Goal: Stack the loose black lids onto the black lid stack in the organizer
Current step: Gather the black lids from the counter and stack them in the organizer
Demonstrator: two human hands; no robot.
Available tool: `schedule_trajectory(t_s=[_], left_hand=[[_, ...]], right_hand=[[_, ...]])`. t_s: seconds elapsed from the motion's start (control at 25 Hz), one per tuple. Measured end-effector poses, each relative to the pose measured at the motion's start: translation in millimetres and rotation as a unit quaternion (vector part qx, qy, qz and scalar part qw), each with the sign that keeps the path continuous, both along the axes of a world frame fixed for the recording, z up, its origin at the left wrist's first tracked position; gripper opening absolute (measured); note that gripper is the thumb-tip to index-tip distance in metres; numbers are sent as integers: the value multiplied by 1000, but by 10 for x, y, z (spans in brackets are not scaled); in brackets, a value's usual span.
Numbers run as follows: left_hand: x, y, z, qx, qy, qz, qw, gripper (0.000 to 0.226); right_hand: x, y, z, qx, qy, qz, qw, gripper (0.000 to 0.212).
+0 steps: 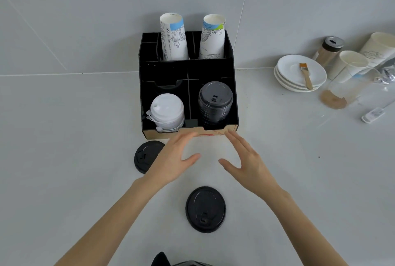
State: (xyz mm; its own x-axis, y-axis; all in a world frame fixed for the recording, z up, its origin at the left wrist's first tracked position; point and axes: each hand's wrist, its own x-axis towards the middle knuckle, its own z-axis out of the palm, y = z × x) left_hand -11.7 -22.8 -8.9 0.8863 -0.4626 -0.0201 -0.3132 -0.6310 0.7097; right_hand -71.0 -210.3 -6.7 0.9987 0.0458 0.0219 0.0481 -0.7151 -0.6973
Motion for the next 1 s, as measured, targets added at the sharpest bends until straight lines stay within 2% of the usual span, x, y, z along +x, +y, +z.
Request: schedule_trajectory(t_s=[0.12, 0.32, 0.44, 0.64, 1.0], left_hand=[[-245, 102, -93, 20, 23, -36, 999, 56], [-524, 268, -219, 97, 84, -123, 984, 67], [-621, 283, -236, 119, 92, -152, 977, 69], [-721, 297, -306, 159, 69, -210, 962, 73], [-714, 299, -348, 154, 50, -188, 969, 65]], right_hand=[[-234, 49, -82, 5, 39, 20, 999, 67], [-565, 167, -271, -43, 107, 96, 989, 77], [-683, 200, -344, -53, 129, 120, 983, 81], [-767, 229, -429, -62, 117, 127, 983, 78], [-736, 251, -412, -27, 87, 113, 989, 70]])
